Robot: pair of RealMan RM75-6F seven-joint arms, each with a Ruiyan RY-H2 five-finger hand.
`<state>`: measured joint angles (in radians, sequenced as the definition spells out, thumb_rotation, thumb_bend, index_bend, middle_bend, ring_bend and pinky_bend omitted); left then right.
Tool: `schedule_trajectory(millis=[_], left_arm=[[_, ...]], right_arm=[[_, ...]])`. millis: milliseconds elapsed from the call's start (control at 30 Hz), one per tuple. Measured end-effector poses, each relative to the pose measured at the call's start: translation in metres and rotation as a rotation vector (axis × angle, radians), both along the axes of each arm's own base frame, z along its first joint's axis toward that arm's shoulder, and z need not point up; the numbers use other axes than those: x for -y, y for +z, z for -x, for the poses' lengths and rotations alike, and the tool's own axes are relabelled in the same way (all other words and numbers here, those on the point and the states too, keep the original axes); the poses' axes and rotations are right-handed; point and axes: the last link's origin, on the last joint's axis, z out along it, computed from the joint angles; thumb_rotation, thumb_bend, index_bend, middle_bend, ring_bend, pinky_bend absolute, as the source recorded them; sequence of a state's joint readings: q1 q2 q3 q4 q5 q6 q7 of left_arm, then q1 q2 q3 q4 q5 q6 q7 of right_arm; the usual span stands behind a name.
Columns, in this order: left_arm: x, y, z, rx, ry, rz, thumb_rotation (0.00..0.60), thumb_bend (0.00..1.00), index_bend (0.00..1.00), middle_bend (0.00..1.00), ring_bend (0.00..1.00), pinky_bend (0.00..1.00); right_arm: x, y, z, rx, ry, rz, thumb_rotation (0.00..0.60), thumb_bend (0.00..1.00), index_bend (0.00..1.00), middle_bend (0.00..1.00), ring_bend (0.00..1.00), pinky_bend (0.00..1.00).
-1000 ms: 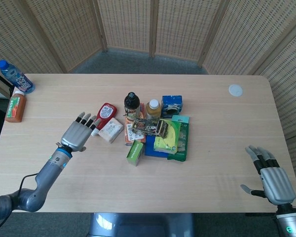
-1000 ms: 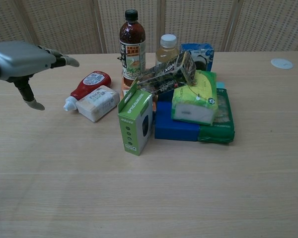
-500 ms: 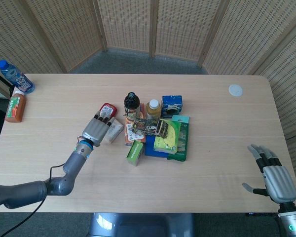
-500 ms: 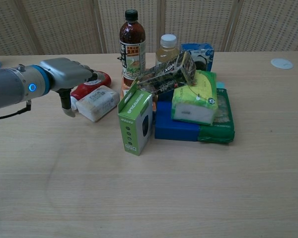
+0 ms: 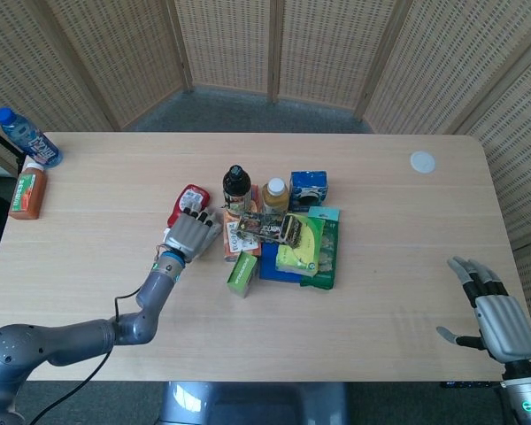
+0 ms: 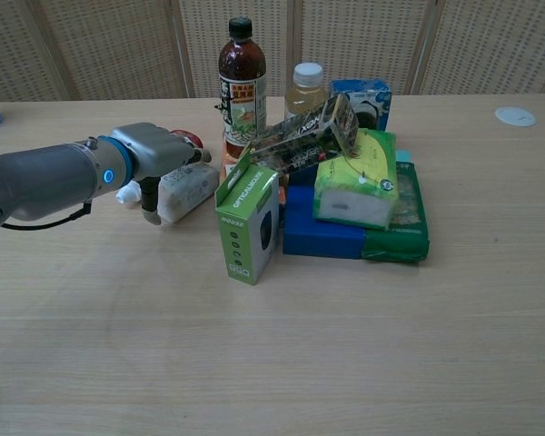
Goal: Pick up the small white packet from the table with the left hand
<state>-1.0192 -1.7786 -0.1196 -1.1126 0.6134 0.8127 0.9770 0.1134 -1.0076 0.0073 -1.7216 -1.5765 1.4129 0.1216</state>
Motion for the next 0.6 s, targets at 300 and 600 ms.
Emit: schedule_trajectory(millis=[300, 600], left_arm=[[-0.002, -0.001, 0.0013, -0.03, -0.069, -0.058, 0.6, 0.0, 0.43, 0.43, 0.17, 0.41], [0.0015, 0.0043, 0.0069, -0.015, -0.069, -0.068, 0.6, 0.0, 0.48, 0.5, 0.23, 0.44]], right_arm=[[-0.0003, 0.0014, -0.0008, 0.006, 0.003, 0.003, 0.579, 0.0, 0.0, 0.0, 0.0, 0.0], [-0.0016, 0.0063, -0.005, 0.008, 0.034, 0.045, 0.582, 0.0, 0.0, 0.0, 0.0, 0.0]])
